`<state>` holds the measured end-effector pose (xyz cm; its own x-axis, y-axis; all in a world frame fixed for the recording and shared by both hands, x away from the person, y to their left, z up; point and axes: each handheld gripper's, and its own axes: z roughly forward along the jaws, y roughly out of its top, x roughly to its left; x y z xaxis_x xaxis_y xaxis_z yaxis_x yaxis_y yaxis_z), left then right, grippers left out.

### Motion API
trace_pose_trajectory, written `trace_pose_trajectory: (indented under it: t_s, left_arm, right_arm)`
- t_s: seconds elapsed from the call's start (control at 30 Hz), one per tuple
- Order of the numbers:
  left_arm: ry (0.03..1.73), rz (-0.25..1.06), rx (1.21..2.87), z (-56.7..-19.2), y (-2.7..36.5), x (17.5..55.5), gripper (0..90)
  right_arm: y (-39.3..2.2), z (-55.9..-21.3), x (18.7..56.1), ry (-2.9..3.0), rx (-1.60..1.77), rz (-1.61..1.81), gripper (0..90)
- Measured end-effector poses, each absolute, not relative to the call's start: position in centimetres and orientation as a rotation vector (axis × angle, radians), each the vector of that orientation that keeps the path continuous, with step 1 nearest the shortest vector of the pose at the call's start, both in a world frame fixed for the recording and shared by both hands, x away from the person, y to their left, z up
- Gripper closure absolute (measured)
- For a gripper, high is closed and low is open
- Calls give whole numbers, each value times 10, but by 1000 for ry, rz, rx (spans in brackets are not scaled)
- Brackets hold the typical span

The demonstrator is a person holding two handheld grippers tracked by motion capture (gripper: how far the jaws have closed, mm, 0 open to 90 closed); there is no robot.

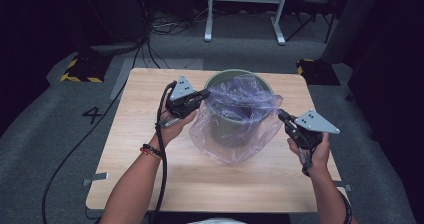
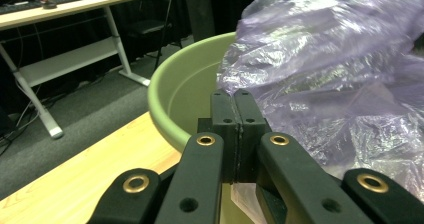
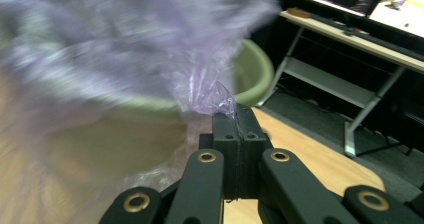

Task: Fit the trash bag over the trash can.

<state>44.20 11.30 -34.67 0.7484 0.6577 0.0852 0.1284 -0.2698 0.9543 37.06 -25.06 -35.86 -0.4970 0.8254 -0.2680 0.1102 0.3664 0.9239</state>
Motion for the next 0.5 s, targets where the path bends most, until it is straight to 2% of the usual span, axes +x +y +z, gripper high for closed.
trace_pose_trajectory:
  t_s: [0.5]
  left_arm:
    - [710,626,1763,-356,123,469,895]
  right_arm:
    - [-269,-346,441,1818,918,1170,899]
